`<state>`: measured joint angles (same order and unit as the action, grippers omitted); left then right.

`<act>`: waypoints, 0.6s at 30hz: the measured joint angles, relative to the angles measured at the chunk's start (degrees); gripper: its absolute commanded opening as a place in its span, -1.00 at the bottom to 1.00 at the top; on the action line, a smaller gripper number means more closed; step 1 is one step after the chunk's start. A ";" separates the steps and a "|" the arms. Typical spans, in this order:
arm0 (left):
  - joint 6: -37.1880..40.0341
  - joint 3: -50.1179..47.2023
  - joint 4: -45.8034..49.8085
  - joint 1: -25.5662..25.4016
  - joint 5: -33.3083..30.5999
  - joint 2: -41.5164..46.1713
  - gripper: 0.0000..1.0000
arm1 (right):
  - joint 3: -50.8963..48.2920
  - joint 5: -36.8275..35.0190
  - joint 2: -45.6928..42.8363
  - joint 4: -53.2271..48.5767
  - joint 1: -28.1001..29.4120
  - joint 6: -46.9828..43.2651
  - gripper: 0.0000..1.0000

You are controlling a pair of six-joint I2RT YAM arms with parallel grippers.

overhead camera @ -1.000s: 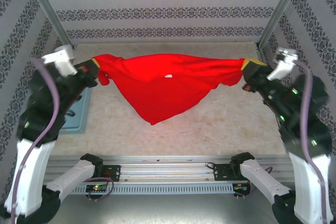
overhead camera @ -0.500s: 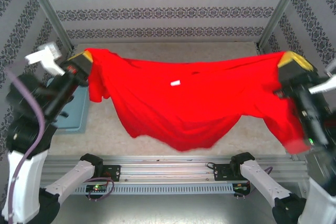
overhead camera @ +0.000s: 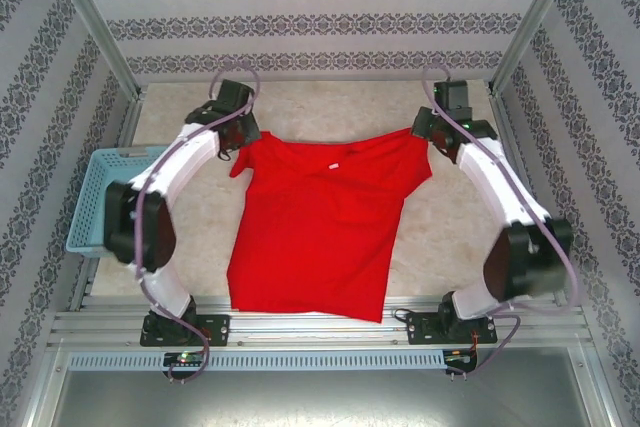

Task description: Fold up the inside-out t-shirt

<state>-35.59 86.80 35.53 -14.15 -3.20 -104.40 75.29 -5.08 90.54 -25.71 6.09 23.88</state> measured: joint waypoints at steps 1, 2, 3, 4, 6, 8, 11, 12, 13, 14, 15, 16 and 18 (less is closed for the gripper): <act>-0.02 1.18 0.24 0.20 -0.02 -3.19 -1.00 | 0.70 0.02 3.08 0.50 -0.20 0.00 -1.00; -0.02 2.80 0.76 0.42 0.02 -5.92 -1.00 | 1.88 0.02 6.21 0.79 -0.35 -0.02 -1.00; -0.02 4.44 1.36 0.63 0.02 -7.89 -0.99 | 3.28 0.02 8.63 0.87 -0.37 -0.04 -1.00; 0.00 6.78 1.86 0.90 -0.02 -10.14 -0.85 | 5.16 0.02 11.52 1.20 -0.37 -0.07 -1.00; 0.20 10.95 2.78 1.46 -0.11 -13.29 -0.52 | 8.96 0.09 15.96 1.36 -0.63 -0.09 -1.00; 0.98 15.69 4.42 1.95 -0.66 -15.96 -0.24 | 13.07 0.20 19.65 1.27 -1.01 -0.11 -0.92; 2.60 20.33 6.86 2.14 -2.32 -17.51 0.19 | 18.29 0.35 23.34 0.31 -1.53 -0.48 -0.55; 3.02 20.92 7.41 1.99 -3.04 -17.49 0.30 | 19.45 0.39 23.98 0.02 -1.79 -0.85 -0.36; 3.93 21.22 7.76 1.70 -3.93 -17.33 0.34 | 20.39 0.37 24.44 -0.20 -1.86 -1.18 -0.22; 5.07 21.24 8.09 1.01 -4.85 -17.03 0.36 | 20.74 0.39 24.50 -0.24 -1.86 -1.38 -0.11; 5.95 21.24 8.48 0.28 -5.42 -16.81 0.37 | 20.74 0.44 24.50 -0.39 -1.86 -1.73 -0.04; 7.02 21.22 9.01 -1.01 -5.92 -16.61 0.40 | 20.74 0.44 24.46 -0.63 -1.86 -1.79 0.02; 8.72 20.90 9.62 -4.50 -6.60 -16.20 0.42 | 20.31 0.81 24.44 -0.81 -1.81 -1.95 0.09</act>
<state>-26.87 107.70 45.15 -18.65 -9.80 -120.60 95.59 -4.27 114.98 -26.52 4.27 21.93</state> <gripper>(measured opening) 0.702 0.516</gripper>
